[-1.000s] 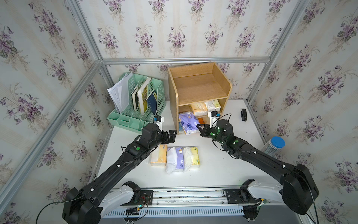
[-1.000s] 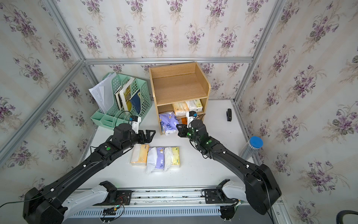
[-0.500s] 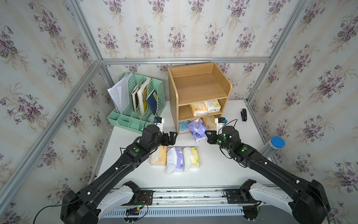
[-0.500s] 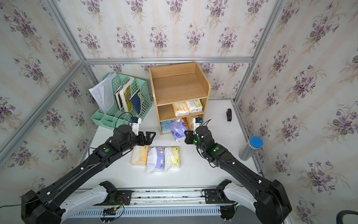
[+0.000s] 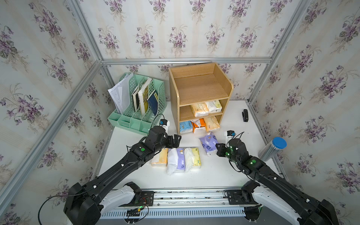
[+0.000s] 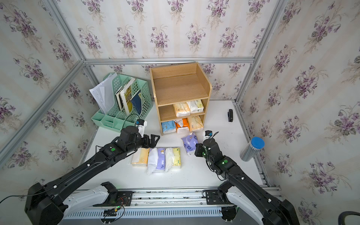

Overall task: Remove the tissue boxes from the shelf
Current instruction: Place the box of tissues at the center of the board.

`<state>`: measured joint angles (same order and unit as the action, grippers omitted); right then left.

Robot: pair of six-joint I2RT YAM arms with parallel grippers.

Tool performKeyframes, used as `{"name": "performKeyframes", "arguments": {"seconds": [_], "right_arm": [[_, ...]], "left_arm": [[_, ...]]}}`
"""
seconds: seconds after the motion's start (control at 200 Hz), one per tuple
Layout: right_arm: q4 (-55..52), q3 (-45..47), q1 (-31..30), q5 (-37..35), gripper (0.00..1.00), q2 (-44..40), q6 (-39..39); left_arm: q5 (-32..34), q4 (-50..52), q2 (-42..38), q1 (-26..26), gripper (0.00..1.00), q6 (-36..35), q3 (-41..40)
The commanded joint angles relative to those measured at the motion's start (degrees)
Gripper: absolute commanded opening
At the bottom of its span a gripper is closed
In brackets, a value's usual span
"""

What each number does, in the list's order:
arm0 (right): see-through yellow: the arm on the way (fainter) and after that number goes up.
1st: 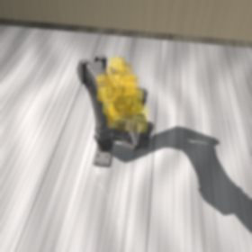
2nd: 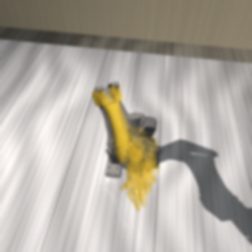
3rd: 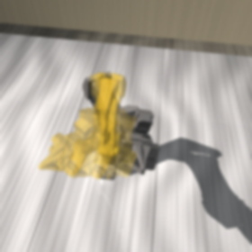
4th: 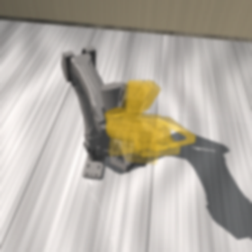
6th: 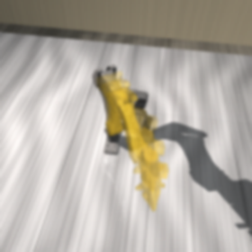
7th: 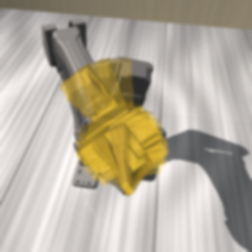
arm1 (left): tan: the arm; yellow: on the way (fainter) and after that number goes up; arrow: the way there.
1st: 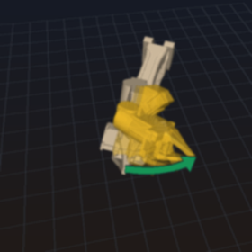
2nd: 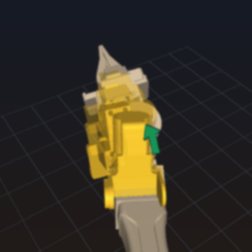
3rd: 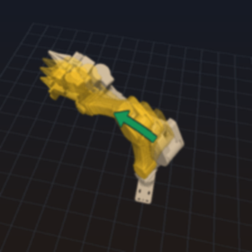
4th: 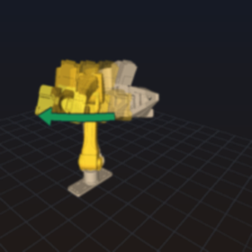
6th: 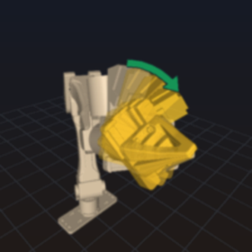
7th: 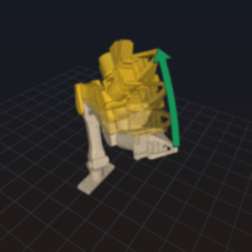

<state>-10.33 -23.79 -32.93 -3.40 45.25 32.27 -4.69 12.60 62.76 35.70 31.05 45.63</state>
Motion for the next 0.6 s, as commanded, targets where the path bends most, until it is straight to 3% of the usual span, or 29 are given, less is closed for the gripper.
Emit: {"name": "performKeyframes", "arguments": {"seconds": [0.0, 0.155, 0.295, 0.495, 0.595], "right_arm": [[-0.17, 3.07, 0.05, 2.56, 0.0, -2.84, 2.54], [-0.3, 6.55, -0.1, 4.72, 0.0, -5.18, 5.91], [-2.07, 6.3, -0.19, 3.97, 0.45, -5.24, 7.67], [-4.42, -0.23, -0.1, -3.14, 0.69, -4.21, 4.62], [-2.31, -3.5, 0.9, -2.22, 0.7, 2.49, 2.24]], "left_arm": [[1.05, -2.01, 1.13, 0.48, 0.99, 0.46, 0.58], [3.56, -2.46, 0.68, 1.01, 0.99, 0.16, 0.25], [5.04, -1.54, 0.02, 0.99, 0.99, -0.37, 0.53], [8.49, -1.12, -2.68, 1.02, 0.99, -0.72, -1.1], [9.51, -0.69, -3.18, 1.03, 0.99, -1.23, -1.42]]}}
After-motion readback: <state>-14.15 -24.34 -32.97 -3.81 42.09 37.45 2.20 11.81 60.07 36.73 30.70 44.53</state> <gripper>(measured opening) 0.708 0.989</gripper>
